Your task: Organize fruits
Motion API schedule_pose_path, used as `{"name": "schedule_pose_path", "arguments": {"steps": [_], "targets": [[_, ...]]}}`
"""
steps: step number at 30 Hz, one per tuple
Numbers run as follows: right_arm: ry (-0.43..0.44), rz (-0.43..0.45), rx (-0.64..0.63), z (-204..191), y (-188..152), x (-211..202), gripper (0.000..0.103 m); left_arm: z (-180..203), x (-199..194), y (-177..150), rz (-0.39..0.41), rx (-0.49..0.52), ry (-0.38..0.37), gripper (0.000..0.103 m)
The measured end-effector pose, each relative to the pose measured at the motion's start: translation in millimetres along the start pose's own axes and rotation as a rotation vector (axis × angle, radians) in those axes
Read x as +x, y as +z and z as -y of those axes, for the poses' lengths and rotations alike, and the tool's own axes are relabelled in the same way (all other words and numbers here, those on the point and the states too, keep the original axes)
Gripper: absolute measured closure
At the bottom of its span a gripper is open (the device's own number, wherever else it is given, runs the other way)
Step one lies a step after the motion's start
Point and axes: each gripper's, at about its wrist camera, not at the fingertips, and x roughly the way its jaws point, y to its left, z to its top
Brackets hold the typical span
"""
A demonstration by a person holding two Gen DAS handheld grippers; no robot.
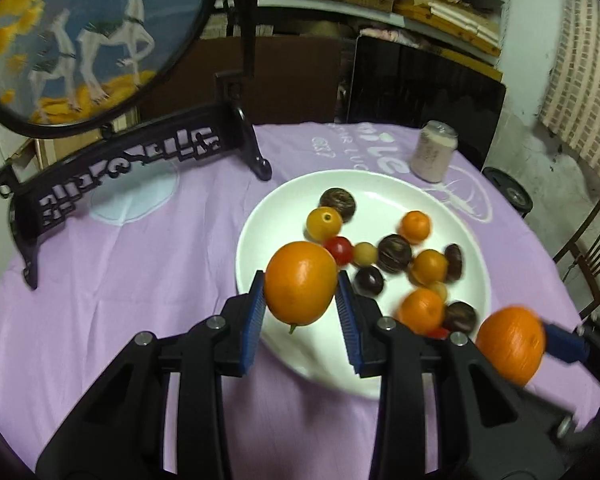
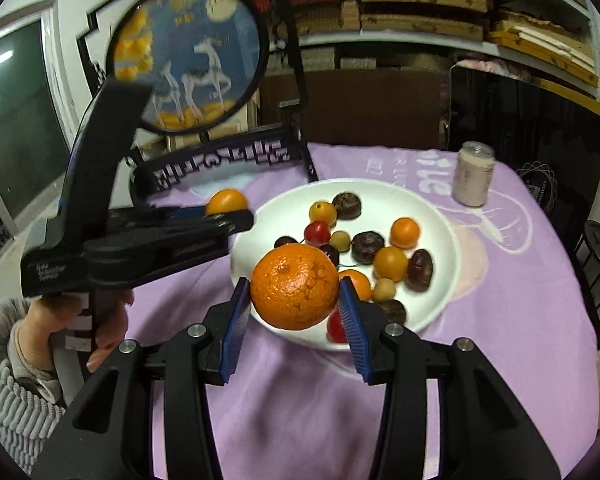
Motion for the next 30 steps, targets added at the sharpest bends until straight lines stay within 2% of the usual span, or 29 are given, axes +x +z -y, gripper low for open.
{"name": "schedule_pose_path", "arguments": {"steps": [5, 10, 12, 13, 15, 21, 26, 29, 30], "targets": [[-0.012, -0.060, -0.035, -4, 4, 44, 0.058, -7, 45, 8, -0.046, -0.008, -0.012, 0.068], [-0.015, -0.112, -0.058, -7, 2, 74, 0.058, -7, 70, 6, -0.069, 0.003, -0.019, 0.066], [-0.018, -0.131, -0.059, -6, 1, 80, 0.058, -7, 72, 8, -0.052, -0.001, -0.012, 0.052], [-0.019, -0.137, -0.051, -5, 1, 83, 0.058, -8, 71, 8, -0.043, -0.004, -0.011, 0.049], [-0.015, -0.129, -0.039, -2, 3, 83, 0.057, -7, 68, 9, -0.036, -0.004, -0.008, 0.049], [-0.009, -0.074, -0.017, 1, 10, 56, 0.057, -13, 36, 11, 0.001, -0.030, 0.003, 0.049], [0.006, -0.003, -0.011, -6, 8, 12, 0.057, -14, -12, 1, 0.052, -0.037, 0.034, 0.047], [0.002, 0.028, -0.005, -8, -4, -11, 0.042, -13, -43, -18, 0.082, -0.044, 0.060, 0.041], [-0.003, 0.043, 0.000, -8, -10, -18, 0.042, -12, -53, -28, 0.089, -0.048, 0.065, 0.041]]}}
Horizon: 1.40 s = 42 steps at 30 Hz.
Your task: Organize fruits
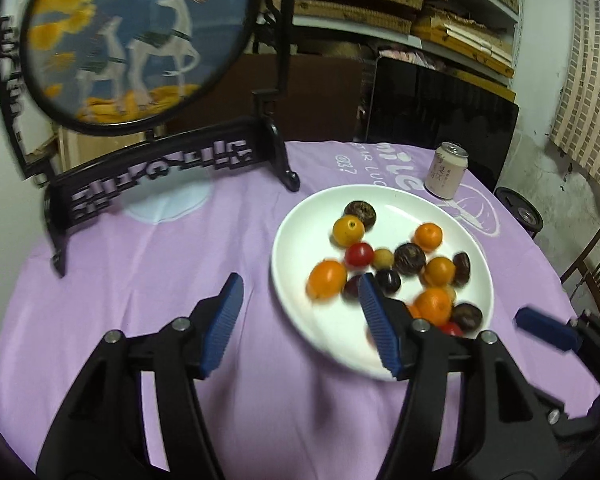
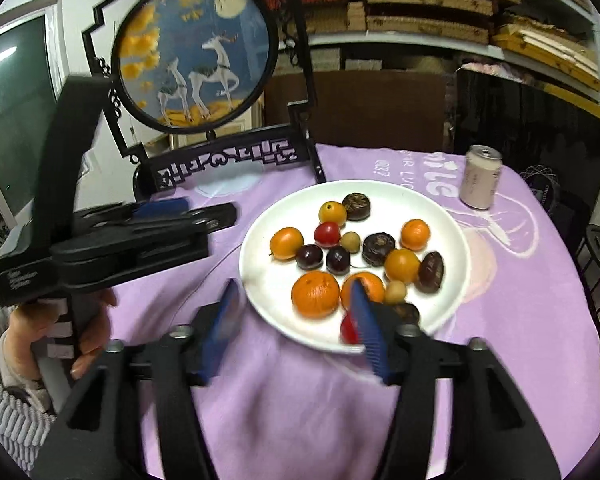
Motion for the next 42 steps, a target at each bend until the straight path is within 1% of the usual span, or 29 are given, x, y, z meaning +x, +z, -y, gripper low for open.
{"name": "schedule_pose_path", "arguments": {"steps": [2, 6, 8, 9, 10, 11, 12, 13, 15, 17, 18, 20, 23, 25, 27, 30, 36, 42], "targets": [[-0.003, 0.013, 0.010, 1, -12, -13, 0.042, 0, -14, -17, 0.003, -0.010, 0.001, 0.040], [0.000, 0.005, 0.039, 2, -43, -32, 0.042, 5, -38, -65, -0.007, -0.021, 0.021, 0.037], [-0.017, -0.008, 0.048, 3, -60, -35, 0.041, 7, -48, -93, -0.003, -0.023, 0.054, 0.030], [-0.034, -0.011, 0.049, 4, -68, -36, 0.036, 9, -53, -103, -0.001, -0.021, 0.074, 0.027], [-0.061, -0.009, 0.049, 6, -78, -37, 0.031, 10, -59, -113, 0.006, -0.021, 0.096, 0.019], [-0.089, -0.008, 0.053, 8, -86, -39, 0.019, 12, -65, -120, 0.017, -0.022, 0.109, 0.012], [-0.114, -0.006, 0.059, 11, -92, -42, 0.008, 14, -71, -126, 0.031, -0.019, 0.119, 0.009], [-0.128, 0.001, 0.063, 12, -93, -44, 0.005, 16, -78, -130, 0.043, -0.009, 0.127, 0.006], [-0.150, 0.035, 0.070, 15, -92, -53, 0.001, 18, -89, -134, 0.068, 0.002, 0.128, 0.002], [-0.184, 0.073, 0.072, 16, -90, -61, 0.001, 18, -96, -134, 0.091, -0.001, 0.129, 0.002], [-0.196, 0.077, 0.074, 18, -90, -61, 0.001, 18, -98, -134, 0.097, 0.000, 0.131, 0.002], [-0.193, 0.057, 0.086, 20, -90, -57, 0.001, 18, -98, -133, 0.093, 0.002, 0.136, 0.002], [-0.163, 0.012, 0.106, 23, -91, -51, 0.001, 18, -96, -132, 0.082, 0.005, 0.156, 0.002], [-0.161, 0.012, 0.101, 20, -92, -51, 0.001, 19, -99, -131, 0.090, 0.010, 0.172, 0.002], [-0.161, 0.014, 0.090, 17, -92, -52, 0.001, 20, -101, -131, 0.099, 0.012, 0.172, 0.002], [-0.159, 0.014, 0.086, 14, -93, -52, 0.001, 20, -105, -131, 0.109, 0.010, 0.161, 0.002], [-0.148, 0.012, 0.086, 10, -94, -54, 0.001, 22, -106, -131, 0.098, 0.015, 0.148, 0.002], [-0.140, 0.003, 0.078, 7, -94, -54, 0.001, 32, -109, -133, 0.109, 0.060, 0.150, 0.002]]}}
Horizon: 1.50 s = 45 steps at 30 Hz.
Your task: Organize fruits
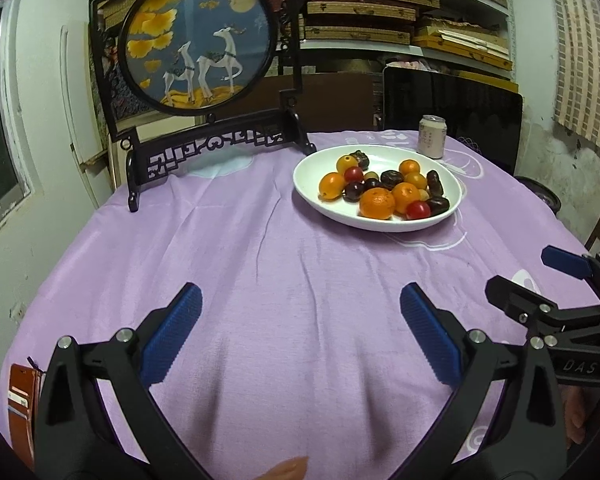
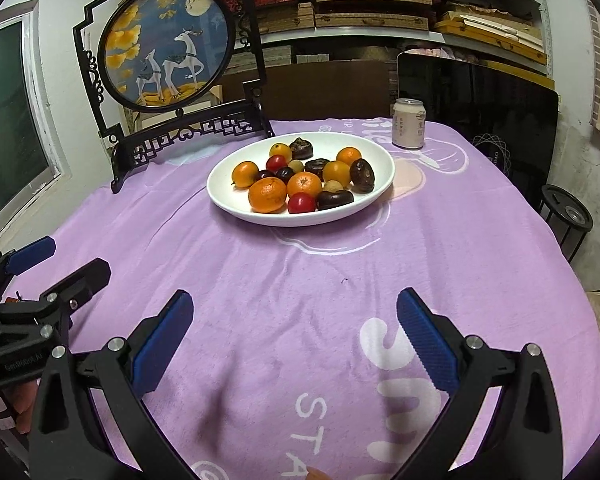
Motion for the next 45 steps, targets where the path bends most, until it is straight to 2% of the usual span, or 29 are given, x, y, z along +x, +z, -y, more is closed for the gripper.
{"name": "schedule_pose_path", "arguments": {"steps": [45], "targets": [[0.002, -0.004, 0.027, 4.5, 0.3, -1.6, 0.001, 1.6, -0.8, -0.9, 0.005, -0.001, -0.001, 0.002]]}}
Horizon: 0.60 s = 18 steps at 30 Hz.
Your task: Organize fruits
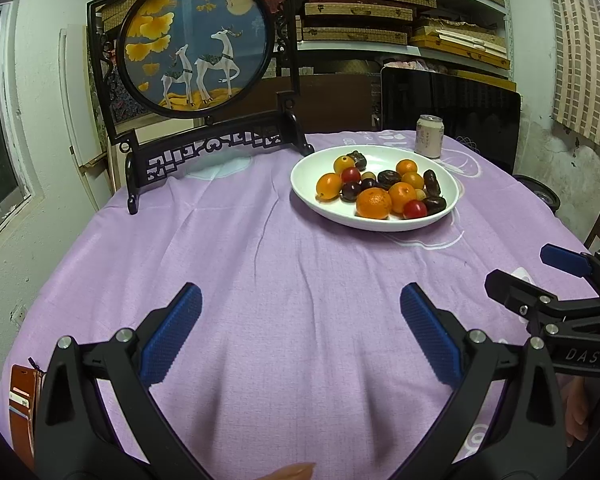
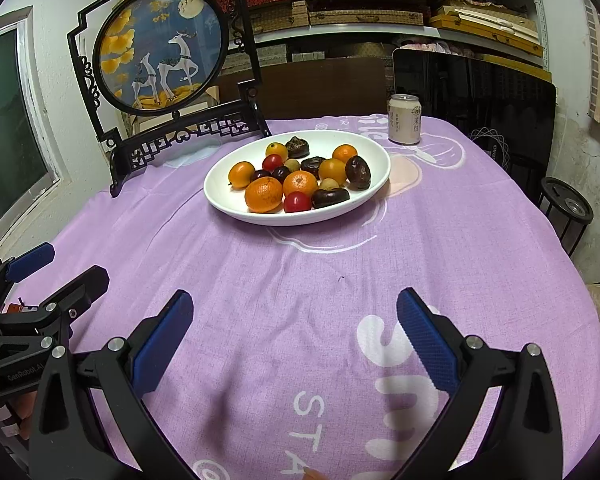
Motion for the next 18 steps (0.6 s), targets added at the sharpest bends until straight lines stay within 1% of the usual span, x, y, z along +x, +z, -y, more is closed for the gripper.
{"name": "schedule_pose_path", "arguments": {"steps": [18], "targets": [[-0.001, -0.001, 0.000, -0.5, -0.5, 0.0, 0.001, 2.2, 1.9, -1.3, -0.007, 0.002, -0.004, 0.002]]}}
